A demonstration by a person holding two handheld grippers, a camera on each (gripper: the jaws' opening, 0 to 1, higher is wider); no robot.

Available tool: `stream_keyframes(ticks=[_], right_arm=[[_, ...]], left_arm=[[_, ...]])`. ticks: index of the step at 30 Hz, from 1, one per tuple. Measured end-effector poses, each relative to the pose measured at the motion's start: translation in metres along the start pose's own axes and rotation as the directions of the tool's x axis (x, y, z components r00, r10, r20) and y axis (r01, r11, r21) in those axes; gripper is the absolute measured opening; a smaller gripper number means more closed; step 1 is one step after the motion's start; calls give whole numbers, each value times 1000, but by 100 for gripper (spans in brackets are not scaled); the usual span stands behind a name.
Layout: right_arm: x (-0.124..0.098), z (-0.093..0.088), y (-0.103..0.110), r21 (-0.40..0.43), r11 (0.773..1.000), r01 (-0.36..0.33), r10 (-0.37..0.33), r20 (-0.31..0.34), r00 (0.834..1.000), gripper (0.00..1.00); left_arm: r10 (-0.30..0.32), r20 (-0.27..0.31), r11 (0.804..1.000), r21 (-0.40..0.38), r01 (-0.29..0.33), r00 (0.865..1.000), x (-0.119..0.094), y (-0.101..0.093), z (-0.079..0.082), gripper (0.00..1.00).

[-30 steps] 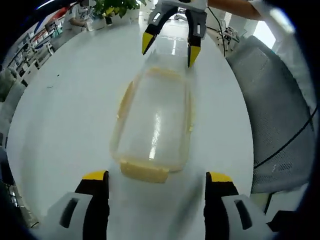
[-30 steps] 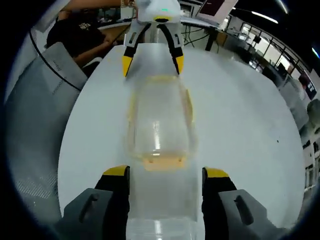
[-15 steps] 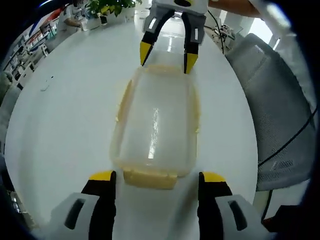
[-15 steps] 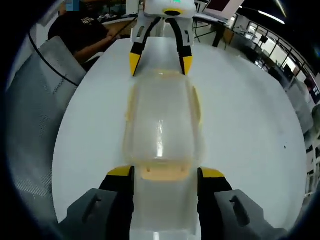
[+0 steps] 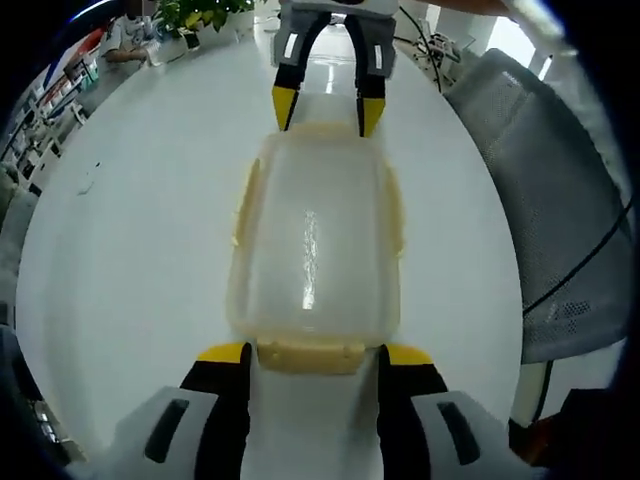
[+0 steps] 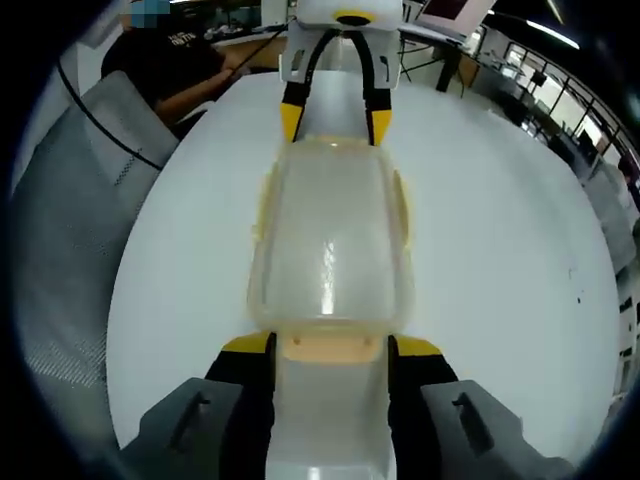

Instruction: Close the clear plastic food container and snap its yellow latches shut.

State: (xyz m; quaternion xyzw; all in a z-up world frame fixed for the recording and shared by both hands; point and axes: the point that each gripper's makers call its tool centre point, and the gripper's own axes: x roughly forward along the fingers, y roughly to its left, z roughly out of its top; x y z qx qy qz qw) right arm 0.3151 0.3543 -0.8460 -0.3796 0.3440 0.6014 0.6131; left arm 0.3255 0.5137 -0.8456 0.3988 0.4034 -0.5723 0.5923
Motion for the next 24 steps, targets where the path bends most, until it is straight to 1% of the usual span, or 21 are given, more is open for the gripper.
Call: stream_keyframes(ticks=[3, 6, 14, 17, 21, 24], right_arm=[[0, 0, 1, 6, 1000, -8, 8, -3, 1000, 38], [0, -1, 0, 12, 1000, -6, 6, -14, 1000, 37], [1, -3, -1, -1, 1000, -20, 20, -52, 998, 37], [2, -2, -1, 4, 1000, -22, 22, -66, 998, 37], [2, -3, -1, 19, 999, -29, 30, -69, 997, 36], [2, -3, -1, 27, 999, -29, 31, -76, 997, 36]], left_arm=[[8, -10, 1000, 21, -8, 1000, 0, 3, -2, 38], [4, -16, 1000, 12, -4, 1000, 0, 4, -2, 34], [-30, -26, 999, -33, 29, 999, 1, -1, 0, 33], [-20, -40, 999, -29, 19, 999, 2, -2, 1, 33], [-17, -61, 999, -30, 15, 998, 2, -2, 2, 32], [-18, -64, 999, -33, 16, 998, 2, -3, 2, 32]])
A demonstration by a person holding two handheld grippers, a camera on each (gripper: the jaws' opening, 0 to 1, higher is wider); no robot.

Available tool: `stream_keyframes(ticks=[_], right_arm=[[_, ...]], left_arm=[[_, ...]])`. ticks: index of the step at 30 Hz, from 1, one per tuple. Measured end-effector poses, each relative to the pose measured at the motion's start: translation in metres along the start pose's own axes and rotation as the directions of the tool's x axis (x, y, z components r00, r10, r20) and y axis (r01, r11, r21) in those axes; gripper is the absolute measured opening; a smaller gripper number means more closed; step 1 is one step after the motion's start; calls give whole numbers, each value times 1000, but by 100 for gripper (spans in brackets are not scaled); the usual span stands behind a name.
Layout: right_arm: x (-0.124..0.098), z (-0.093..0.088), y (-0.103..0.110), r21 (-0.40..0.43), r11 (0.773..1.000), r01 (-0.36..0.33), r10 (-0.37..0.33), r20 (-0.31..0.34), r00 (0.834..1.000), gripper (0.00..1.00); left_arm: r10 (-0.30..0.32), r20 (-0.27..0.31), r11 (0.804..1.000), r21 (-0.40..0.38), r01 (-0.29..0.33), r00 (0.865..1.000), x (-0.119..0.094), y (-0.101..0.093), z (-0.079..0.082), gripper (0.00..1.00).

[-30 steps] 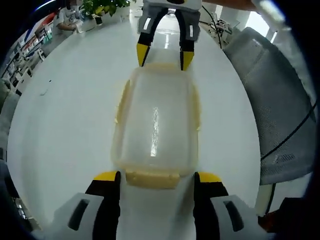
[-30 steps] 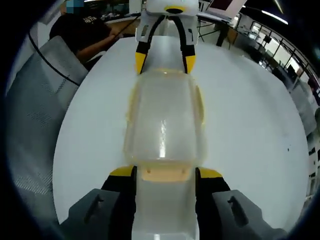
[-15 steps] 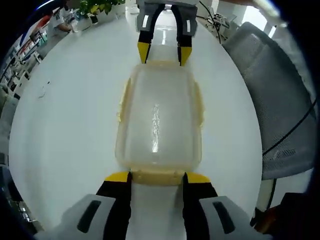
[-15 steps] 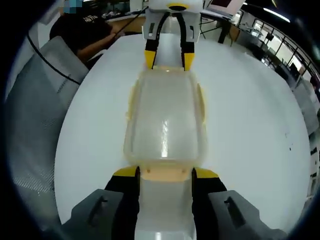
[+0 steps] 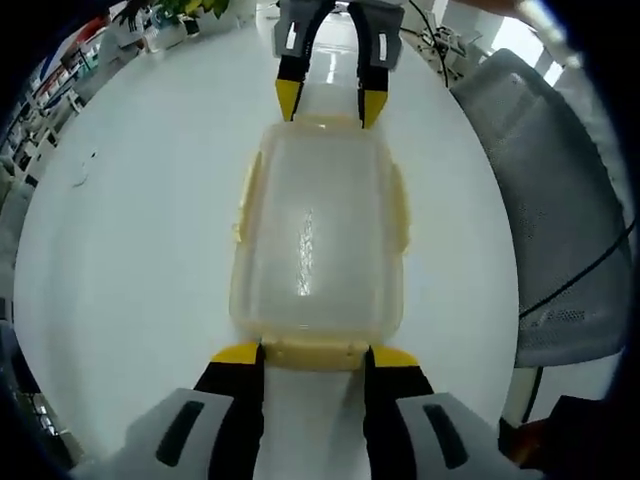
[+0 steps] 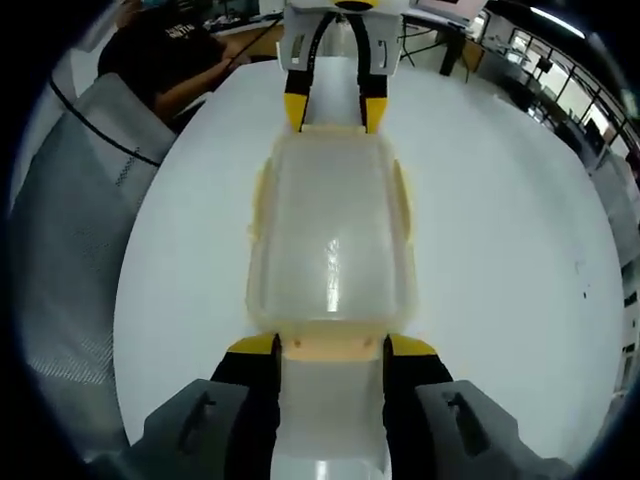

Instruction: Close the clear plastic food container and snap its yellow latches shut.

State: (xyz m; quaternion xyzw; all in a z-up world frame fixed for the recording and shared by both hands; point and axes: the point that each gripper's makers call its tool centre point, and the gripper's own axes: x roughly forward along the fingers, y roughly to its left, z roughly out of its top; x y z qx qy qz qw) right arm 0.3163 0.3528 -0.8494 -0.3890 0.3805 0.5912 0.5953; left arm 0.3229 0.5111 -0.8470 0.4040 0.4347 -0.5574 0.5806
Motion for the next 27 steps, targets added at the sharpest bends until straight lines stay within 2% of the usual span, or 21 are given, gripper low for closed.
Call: stream_keyframes(ticks=[7, 13, 16, 21, 27], right_arm=[[-1, 0, -1, 12, 1000, -3, 3, -1, 1000, 36], [-2, -1, 2, -10, 1000, 2, -2, 7, 1000, 35], [-4, -3, 2, -19, 1000, 2, -2, 10, 1000, 35], [-7, -4, 5, -51, 999, 1, -1, 5, 1000, 36], [-25, -2, 3, -62, 998, 6, -2, 59, 998, 36]], left_arm=[[9, 12, 1000, -8, -9, 1000, -1, -1, 1, 32], [18, 14, 1000, -9, -18, 1000, -2, -6, 1, 32], [1, 30, 999, -40, 0, 1000, -3, -9, 3, 32], [7, 18, 998, -66, -5, 1000, -4, -16, 7, 32], [41, 16, 996, -83, -39, 999, -18, -17, 13, 32]])
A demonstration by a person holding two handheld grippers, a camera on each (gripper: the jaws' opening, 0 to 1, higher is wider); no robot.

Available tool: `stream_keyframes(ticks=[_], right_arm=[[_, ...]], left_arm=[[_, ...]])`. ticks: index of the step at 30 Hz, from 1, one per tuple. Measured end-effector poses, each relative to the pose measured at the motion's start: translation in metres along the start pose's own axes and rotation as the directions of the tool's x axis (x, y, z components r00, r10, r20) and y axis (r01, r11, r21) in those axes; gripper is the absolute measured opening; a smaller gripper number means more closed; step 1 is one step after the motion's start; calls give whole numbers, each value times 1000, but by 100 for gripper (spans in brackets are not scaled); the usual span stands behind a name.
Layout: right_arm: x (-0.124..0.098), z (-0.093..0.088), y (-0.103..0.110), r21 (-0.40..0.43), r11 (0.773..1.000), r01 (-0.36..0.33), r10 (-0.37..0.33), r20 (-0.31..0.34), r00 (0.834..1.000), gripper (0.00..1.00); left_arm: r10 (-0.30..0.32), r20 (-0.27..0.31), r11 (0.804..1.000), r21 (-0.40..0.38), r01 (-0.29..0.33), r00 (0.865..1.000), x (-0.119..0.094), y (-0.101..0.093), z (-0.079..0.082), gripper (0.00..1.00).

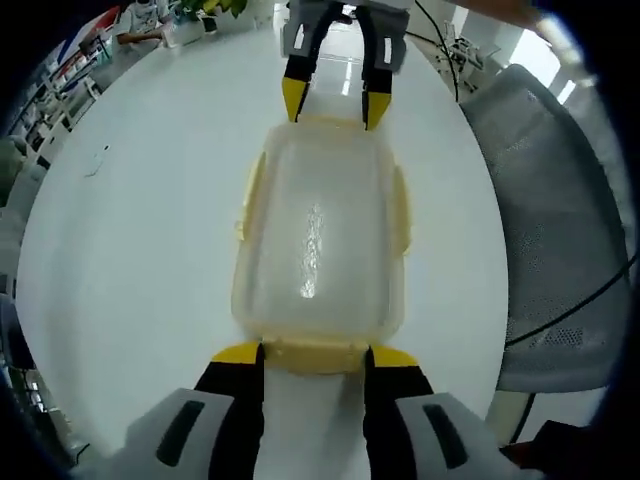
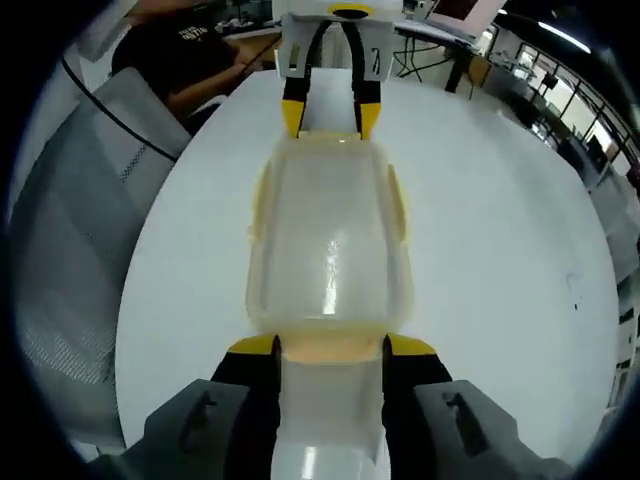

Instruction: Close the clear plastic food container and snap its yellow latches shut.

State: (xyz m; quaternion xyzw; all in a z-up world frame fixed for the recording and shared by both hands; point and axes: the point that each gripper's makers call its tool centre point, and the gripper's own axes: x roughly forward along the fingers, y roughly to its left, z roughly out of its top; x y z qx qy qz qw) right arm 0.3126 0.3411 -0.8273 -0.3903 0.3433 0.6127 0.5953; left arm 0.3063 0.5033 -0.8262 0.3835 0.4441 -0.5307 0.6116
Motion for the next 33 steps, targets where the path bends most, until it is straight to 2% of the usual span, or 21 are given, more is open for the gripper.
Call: stream_keyframes(ticks=[6, 11, 20, 24, 33], right_arm=[[-15, -1, 5, -12, 1000, 2, -2, 9, 1000, 36], [-35, -1, 3, -26, 999, 19, -17, 43, 999, 36], [-63, -10, 2, -41, 998, 39, -36, 66, 997, 35], [-77, -20, 4, -48, 997, 52, -48, 73, 996, 35], [-103, -59, 11, -26, 998, 57, -55, 84, 995, 35]], left_arm=[[10, -2, 1000, -9, -10, 1000, -16, -9, 16, 32], [28, -3, 1000, -9, -28, 1000, -28, -10, 29, 32], [51, -5, 999, -19, -51, 999, -39, -11, 55, 32], [54, -10, 998, -19, -54, 999, -39, -13, 68, 32], [50, -4, 999, -11, -50, 999, -29, -25, 111, 32]])
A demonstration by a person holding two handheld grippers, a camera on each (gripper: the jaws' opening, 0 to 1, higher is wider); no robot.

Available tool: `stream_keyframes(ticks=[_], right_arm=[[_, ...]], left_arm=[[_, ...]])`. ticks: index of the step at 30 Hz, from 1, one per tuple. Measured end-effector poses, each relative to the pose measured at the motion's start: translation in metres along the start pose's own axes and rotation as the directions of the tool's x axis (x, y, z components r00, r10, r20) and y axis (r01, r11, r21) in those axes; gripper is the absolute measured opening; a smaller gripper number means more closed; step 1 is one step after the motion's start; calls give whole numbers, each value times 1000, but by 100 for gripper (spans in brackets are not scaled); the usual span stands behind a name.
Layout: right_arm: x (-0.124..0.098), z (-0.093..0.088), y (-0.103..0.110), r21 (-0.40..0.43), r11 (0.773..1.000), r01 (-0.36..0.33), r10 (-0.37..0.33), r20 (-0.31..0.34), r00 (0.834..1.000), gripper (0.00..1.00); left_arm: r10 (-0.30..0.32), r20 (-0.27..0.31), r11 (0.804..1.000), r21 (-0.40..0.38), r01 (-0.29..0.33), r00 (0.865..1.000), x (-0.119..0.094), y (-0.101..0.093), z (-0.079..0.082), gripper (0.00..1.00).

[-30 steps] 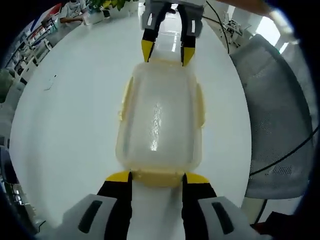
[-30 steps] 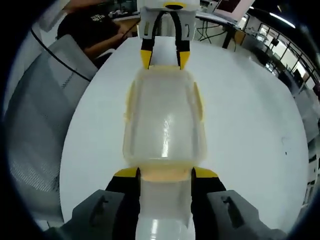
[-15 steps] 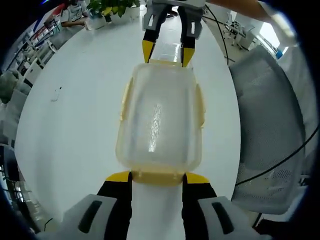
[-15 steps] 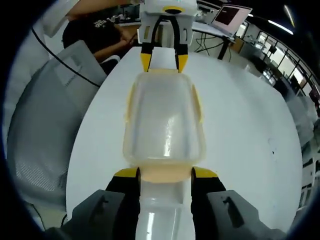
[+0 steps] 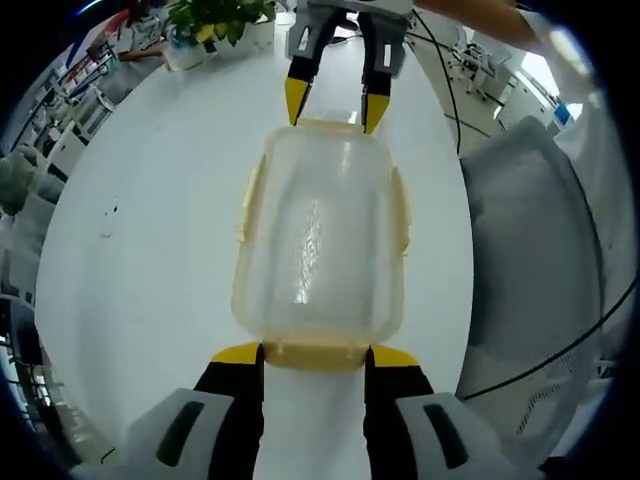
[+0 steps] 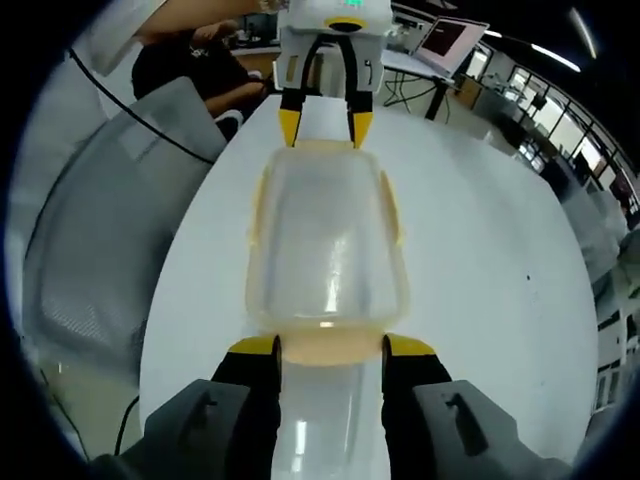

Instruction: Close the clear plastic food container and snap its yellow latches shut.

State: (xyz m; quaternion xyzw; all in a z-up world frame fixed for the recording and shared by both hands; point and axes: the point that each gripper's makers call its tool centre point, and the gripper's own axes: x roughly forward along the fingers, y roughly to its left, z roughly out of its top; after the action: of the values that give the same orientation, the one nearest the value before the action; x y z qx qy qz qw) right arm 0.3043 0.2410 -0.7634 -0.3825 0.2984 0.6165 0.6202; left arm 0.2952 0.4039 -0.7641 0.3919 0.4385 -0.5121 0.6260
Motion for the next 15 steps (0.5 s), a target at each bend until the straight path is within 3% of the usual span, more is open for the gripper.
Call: stream_keyframes(ticks=[15], right_arm=[[-41, -68, 6, 30, 999, 12, -12, 2, 1000, 35]], left_arm=[[-9, -37, 999, 38, 10, 999, 27, -9, 75, 32]])
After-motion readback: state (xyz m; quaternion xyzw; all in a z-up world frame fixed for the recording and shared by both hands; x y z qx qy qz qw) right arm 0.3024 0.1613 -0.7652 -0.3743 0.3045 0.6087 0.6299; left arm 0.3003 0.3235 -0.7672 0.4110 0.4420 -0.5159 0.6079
